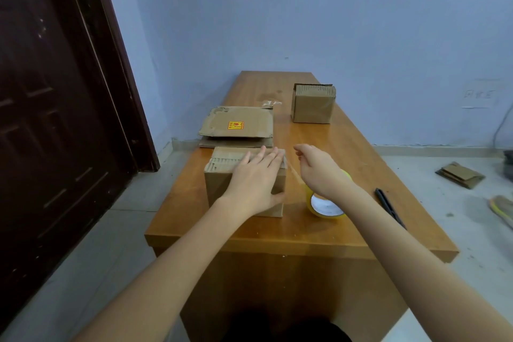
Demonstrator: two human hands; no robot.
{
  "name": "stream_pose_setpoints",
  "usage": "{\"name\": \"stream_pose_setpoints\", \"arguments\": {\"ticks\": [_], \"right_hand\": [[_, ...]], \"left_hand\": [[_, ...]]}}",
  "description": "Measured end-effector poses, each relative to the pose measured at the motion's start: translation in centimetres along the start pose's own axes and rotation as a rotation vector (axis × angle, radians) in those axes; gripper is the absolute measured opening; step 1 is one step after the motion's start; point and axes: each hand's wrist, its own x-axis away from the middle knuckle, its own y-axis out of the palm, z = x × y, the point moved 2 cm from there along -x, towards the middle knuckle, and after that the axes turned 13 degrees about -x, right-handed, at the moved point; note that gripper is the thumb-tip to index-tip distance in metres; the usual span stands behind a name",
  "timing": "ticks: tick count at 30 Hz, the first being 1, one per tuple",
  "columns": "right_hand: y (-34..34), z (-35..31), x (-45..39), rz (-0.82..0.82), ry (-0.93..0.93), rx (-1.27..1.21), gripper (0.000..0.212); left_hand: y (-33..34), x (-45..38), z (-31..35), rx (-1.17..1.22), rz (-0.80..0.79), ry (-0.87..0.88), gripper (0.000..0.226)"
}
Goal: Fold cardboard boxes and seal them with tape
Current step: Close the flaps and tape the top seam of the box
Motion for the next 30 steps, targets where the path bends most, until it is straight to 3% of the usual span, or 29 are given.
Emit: {"name": "stream_pose_setpoints", "arguments": {"ticks": [2,6,14,22,30], "right_hand": [[0.2,0.0,0.3,0.009,0.042,-0.045,0.042],[0.4,0.1,0.8,0.014,0.057,0.130,0.037],[1.7,1.8,2.3,0.045,-0.150,0.525,0.049],[2.2,0.9,1.3,-0.174,-0.007,0.681,0.055],[2.0,-0.2,0.4,-0.357,0.098,0.735,0.051]], "left_hand": [[-0.1,-0.1,-0.1,0.013,-0.023,-0.003,0.086],[0.0,-0.1,-0.2,0.014,-0.032,0.004,0.085],[0.0,0.0,-0.1,0.026,-0.033,-0.013,0.078],[-0.1,0.1,-0.1,0.011,-0.039,-0.008,0.075],[-1.0,-0.2,0.4,-0.014,-0.082,0.029,0.055]]}}
